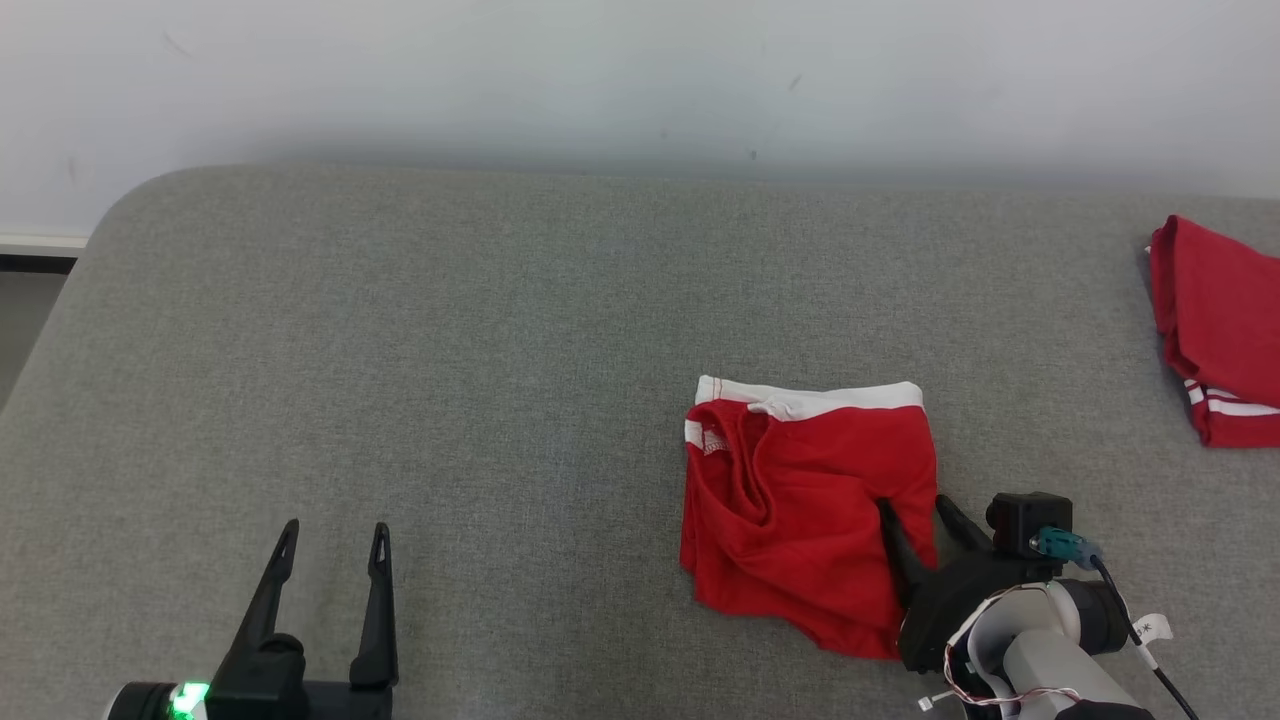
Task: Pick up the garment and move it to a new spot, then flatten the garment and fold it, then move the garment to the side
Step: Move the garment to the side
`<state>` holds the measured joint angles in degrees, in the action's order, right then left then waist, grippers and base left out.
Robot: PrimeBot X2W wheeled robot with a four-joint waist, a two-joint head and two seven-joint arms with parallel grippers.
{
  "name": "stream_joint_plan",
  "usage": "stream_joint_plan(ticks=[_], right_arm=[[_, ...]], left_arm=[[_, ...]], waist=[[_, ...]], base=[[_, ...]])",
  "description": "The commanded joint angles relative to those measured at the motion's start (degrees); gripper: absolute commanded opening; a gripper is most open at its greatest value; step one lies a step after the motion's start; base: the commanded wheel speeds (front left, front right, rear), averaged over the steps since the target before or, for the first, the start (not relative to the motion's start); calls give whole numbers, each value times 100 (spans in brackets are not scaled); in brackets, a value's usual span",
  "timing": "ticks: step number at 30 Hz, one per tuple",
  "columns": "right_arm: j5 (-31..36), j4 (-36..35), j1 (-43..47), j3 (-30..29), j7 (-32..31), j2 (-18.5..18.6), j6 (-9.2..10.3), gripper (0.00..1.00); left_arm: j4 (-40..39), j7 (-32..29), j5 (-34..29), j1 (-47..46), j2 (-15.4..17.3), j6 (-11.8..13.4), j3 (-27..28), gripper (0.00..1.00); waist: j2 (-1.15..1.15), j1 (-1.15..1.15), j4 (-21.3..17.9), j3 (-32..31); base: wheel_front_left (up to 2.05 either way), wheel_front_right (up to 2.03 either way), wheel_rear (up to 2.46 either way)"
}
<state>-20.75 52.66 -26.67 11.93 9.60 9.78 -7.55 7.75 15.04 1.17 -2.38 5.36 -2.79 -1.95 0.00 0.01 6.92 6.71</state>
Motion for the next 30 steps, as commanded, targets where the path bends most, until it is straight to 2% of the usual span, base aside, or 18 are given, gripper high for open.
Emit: stream_joint_plan(ticks=[1,2,12,22,26,30], right_arm=[[-69,141,31,119,-49,-63,17,49],[-190,211,-26,234,-46,-41,17,0],[-433,142,-981,826,-28,537,18,0],[-565,-257,-2121,1519,-229,1575,17,0],[-620,-374,-2440,1717,-296,1853,17,0],[-698,-539,-2827,1956,-412,2343,17,0]], left_arm=[[-13,18,-31,-73,-27,18,-11,100],[13,18,13,-126,-11,-1,4,100],[-65,18,68,-354,-41,7,14,100],[-186,18,56,-762,-97,4,-56,100],[-239,18,30,-868,-106,-4,-75,100],[-391,18,-39,-973,-88,24,-71,100]], waist=[[0,-1,3,20],[0,-1,0,49],[0,-1,-161,554],[0,-1,-522,1329],[0,-1,-683,1539],[0,-1,-892,1809]], base=[[0,0,0],[0,0,0],[0,0,0],[0,0,0],[0,0,0],[0,0,0]])
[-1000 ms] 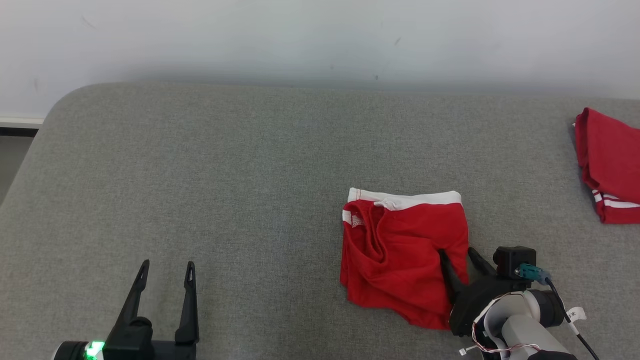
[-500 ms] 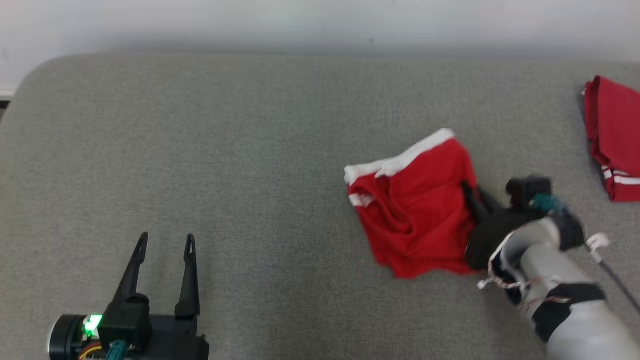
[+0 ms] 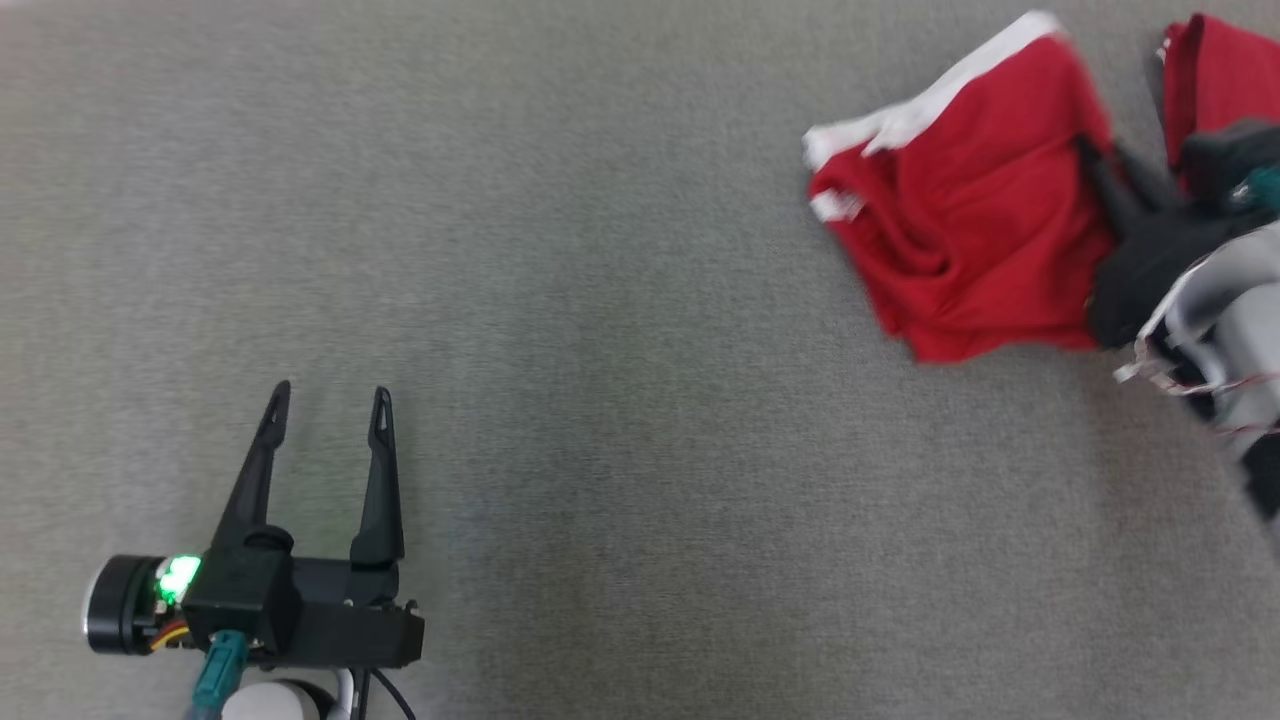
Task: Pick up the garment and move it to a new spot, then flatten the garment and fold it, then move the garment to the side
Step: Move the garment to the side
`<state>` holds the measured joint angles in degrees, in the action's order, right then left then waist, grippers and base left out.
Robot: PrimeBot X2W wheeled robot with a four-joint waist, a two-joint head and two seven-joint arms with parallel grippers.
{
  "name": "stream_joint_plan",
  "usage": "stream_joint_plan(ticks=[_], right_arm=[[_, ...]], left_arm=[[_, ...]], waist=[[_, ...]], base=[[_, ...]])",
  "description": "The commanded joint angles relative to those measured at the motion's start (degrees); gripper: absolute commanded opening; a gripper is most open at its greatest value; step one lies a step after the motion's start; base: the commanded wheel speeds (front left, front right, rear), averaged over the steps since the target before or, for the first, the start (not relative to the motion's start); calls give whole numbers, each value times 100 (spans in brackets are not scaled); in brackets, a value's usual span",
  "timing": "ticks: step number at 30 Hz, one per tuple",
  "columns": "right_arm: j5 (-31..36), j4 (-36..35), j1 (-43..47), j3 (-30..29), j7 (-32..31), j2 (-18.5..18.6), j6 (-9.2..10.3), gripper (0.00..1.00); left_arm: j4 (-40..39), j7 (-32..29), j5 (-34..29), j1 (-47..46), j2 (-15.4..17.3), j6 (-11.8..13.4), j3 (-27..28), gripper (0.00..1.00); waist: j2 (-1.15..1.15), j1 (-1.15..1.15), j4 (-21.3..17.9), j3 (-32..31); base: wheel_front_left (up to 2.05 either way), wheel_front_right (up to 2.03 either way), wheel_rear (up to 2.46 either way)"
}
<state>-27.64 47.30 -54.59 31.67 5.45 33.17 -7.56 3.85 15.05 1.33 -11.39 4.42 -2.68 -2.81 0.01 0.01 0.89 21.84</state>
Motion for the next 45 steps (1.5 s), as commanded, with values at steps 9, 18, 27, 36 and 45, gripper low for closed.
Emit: stream_joint_plan(ticks=[9,18,27,36,45], right_arm=[[-359,-280,-714,247,-298,1089,19,0],[-444,-37,-1177,367,-454,2000,19,0],[-208,242,-1727,543,-425,2510,19,0],[-83,668,-1952,673,-373,2468,19,31],[100,984,-2163,646,-148,2263,19,100]], left_arm=[[-379,17,-144,-311,175,-4,-12,100],[-650,17,-219,-519,404,9,-1,100],[-839,14,-277,-701,521,58,-106,100],[-990,10,-260,-721,628,208,-117,100],[-958,12,-148,-450,609,314,-121,100]], waist=[[-1,-1,-652,887],[-1,-1,-775,1380],[-1,-1,-696,1768],[-1,-1,-634,1749],[-1,-1,-641,1183]], base=[[0,0,0],[0,0,0],[0,0,0],[0,0,0],[0,0,0]])
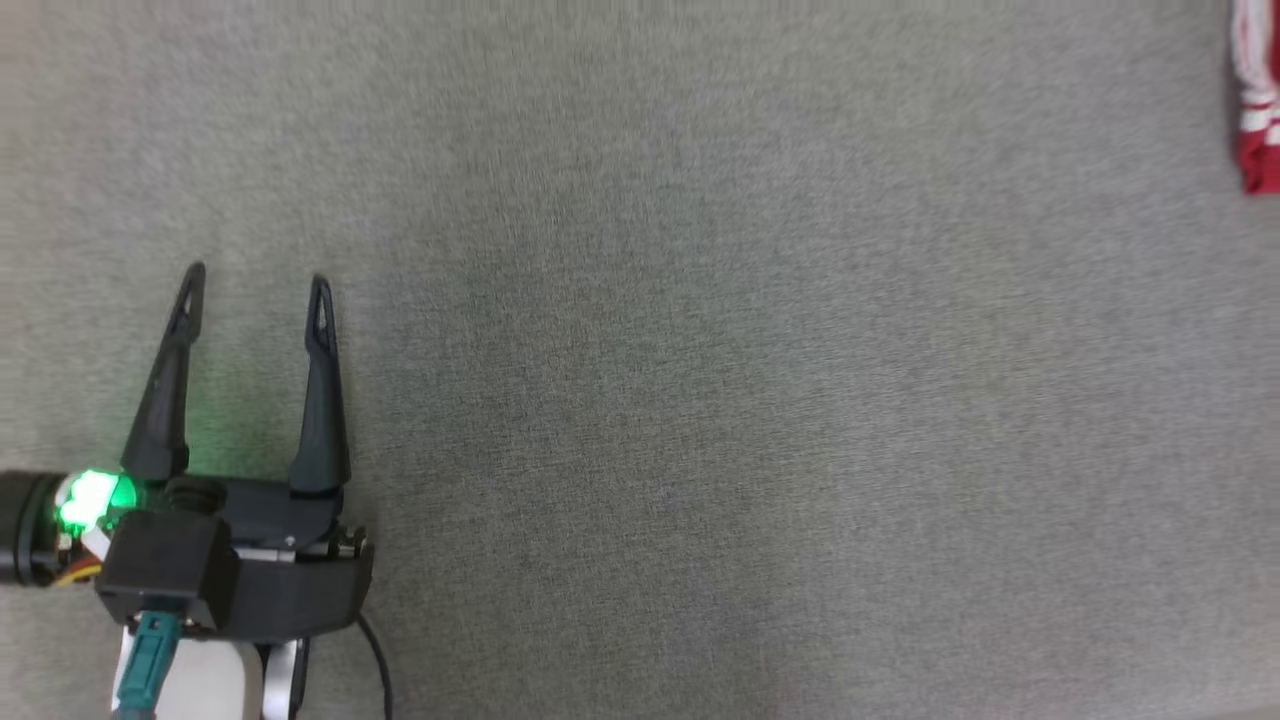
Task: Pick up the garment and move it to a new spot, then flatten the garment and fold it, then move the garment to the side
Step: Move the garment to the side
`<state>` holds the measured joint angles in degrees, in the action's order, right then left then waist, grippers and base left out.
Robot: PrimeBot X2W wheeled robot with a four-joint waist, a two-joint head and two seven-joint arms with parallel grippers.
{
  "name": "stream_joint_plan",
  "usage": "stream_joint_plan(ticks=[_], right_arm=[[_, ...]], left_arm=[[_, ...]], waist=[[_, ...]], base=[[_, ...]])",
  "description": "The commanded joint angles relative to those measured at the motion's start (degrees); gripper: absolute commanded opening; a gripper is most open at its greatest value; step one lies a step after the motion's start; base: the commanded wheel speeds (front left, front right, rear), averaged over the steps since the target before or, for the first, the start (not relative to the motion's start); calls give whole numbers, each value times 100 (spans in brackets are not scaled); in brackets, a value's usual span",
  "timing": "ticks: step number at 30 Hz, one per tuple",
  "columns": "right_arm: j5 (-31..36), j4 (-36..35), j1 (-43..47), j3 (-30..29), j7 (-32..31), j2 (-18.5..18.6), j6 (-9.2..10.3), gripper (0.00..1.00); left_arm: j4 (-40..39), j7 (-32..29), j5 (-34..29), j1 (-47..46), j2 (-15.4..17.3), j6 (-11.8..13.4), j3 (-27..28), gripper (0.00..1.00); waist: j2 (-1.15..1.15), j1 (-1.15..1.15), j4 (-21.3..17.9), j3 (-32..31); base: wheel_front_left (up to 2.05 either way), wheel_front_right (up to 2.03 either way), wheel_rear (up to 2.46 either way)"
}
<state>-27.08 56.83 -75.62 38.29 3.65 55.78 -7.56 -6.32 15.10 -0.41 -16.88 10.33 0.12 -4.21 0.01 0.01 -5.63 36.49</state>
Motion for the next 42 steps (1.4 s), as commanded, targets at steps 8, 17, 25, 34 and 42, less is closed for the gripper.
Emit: stream_joint_plan(ticks=[8,17,25,34,42], right_arm=[[-180,-209,144,23,639,-519,19,100],[-450,-695,1120,-238,1114,-1222,19,100],[-122,-1884,2995,-1607,1153,-1806,19,100],[438,-3245,5111,-3238,1154,-2683,18,100],[854,-4127,6437,-3887,1146,-3425,18,100]], left_arm=[[209,12,221,714,-8,136,248,100],[318,12,451,1638,6,149,664,100],[515,12,558,2067,-109,67,868,100],[721,12,500,2293,-166,15,913,100],[883,11,481,2263,-241,1,895,100]], waist=[[-1,-1,59,-1466],[-1,-1,184,-2561],[-1,-1,274,-3232],[-1,-1,204,-3563],[-1,-1,247,-3680]], base=[[0,0,0],[0,0,0],[0,0,0],[0,0,0],[0,0,0]])
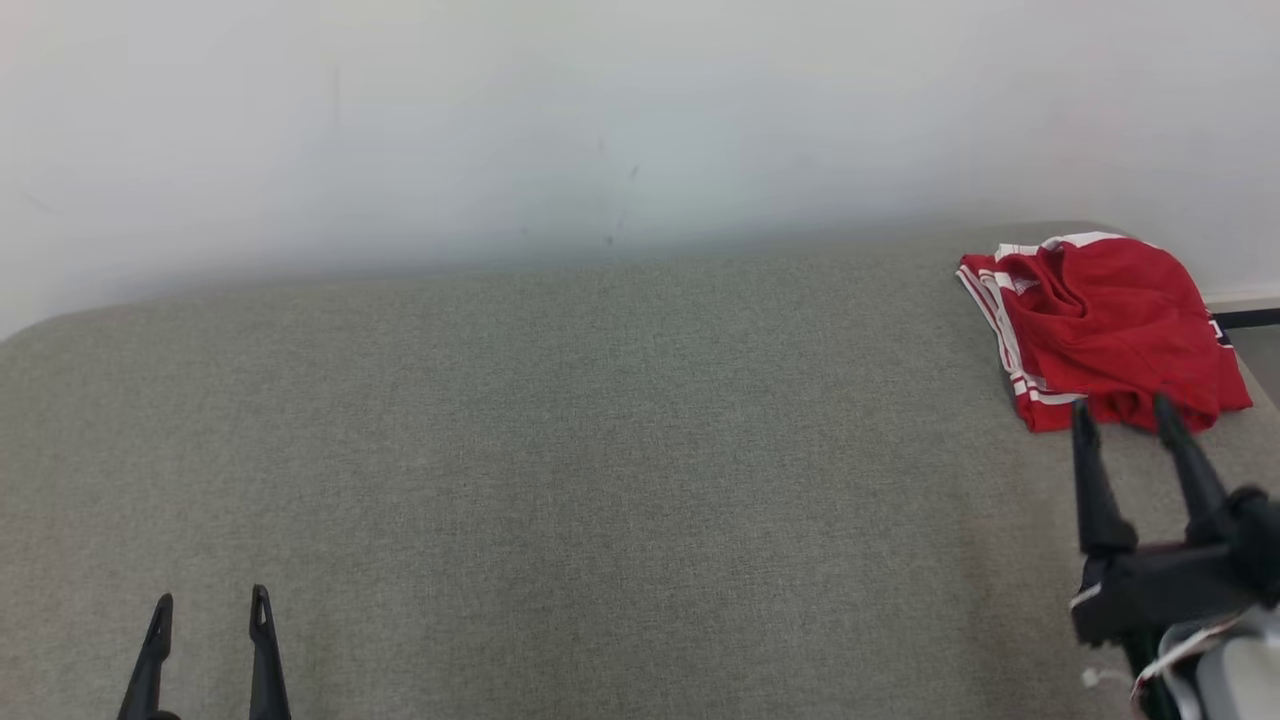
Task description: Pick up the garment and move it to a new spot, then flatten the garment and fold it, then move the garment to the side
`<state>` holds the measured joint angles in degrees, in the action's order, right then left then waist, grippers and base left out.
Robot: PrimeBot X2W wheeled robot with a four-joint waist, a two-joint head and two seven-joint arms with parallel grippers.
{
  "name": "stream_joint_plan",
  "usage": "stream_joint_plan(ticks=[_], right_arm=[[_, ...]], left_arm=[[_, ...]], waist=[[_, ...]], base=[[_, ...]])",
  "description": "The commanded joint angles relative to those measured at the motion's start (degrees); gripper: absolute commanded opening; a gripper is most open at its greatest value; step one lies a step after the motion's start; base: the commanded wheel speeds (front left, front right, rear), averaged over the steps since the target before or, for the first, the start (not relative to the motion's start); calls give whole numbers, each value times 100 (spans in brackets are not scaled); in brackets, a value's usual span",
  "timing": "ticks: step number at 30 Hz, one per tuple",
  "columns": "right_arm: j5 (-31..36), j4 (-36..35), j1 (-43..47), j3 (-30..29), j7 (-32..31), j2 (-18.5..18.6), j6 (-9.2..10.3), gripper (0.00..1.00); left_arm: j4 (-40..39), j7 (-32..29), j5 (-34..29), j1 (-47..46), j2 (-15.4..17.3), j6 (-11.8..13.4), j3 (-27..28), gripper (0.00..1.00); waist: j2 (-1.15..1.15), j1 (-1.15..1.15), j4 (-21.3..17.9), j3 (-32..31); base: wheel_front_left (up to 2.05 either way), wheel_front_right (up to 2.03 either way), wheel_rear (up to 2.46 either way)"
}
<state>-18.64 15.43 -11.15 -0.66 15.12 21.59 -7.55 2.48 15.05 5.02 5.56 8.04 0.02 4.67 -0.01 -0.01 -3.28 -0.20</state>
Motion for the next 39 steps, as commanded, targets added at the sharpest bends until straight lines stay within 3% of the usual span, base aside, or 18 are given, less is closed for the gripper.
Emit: stream_joint_plan(ticks=[1,8,17,39], right_arm=[[49,-88,154,-29,-2,-118,17,100],[241,-509,901,-223,-2,-867,17,100],[820,-739,1328,-276,-2,-1384,17,100],[975,-628,1351,-20,-2,-1497,17,100]], left_arm=[[31,16,-66,9,-19,6,3,100],[248,16,-100,-11,-30,3,14,100],[384,16,-129,39,-50,-5,2,100],[535,16,-164,-18,-35,21,39,100]], waist=[[1,1,21,-26],[1,1,92,-151],[1,1,127,-261],[1,1,228,-291]], base=[[0,0,0],[0,0,0],[0,0,0],[0,0,0]])
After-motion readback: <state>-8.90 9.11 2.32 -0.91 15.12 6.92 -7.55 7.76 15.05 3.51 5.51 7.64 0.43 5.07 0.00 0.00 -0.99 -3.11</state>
